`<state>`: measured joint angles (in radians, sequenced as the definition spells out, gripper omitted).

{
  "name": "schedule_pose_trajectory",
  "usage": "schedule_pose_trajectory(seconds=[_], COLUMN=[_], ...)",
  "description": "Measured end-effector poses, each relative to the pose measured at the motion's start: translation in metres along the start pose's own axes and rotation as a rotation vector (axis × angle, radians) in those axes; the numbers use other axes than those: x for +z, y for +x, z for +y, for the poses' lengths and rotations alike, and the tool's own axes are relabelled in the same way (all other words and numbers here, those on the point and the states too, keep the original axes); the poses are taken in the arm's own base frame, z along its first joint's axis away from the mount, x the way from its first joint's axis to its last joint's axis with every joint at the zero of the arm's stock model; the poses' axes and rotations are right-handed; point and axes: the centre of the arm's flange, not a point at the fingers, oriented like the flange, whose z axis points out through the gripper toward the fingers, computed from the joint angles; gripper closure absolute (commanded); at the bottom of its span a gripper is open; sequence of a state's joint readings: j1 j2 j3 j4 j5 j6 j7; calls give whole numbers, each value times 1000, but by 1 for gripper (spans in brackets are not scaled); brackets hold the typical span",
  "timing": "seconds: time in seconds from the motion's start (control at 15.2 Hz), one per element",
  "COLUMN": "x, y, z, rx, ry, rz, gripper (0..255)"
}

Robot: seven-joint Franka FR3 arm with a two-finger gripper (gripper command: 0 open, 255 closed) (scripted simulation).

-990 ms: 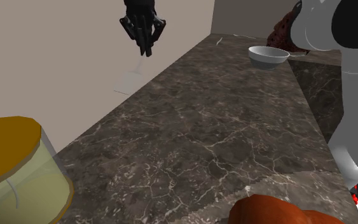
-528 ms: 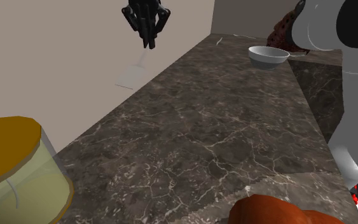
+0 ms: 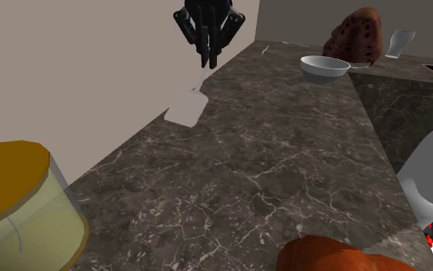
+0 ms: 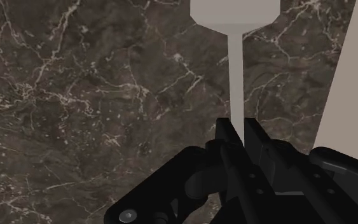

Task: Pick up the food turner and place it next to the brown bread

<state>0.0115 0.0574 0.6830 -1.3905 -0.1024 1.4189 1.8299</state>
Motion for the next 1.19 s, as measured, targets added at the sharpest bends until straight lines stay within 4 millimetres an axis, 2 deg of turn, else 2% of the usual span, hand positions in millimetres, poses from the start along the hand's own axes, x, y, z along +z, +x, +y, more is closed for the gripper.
schedule_pose_trajectory(seconds=[0.4,0.92,1.06,1.19], x=[1,-4,2,11], y=[-30,-71,-75,-78], z=[69,174,184,186], rx=[1,2,2,2], ry=[-1,-1,-1,-1], rz=[1,0,0,-1], gripper=[255,255,255,255])
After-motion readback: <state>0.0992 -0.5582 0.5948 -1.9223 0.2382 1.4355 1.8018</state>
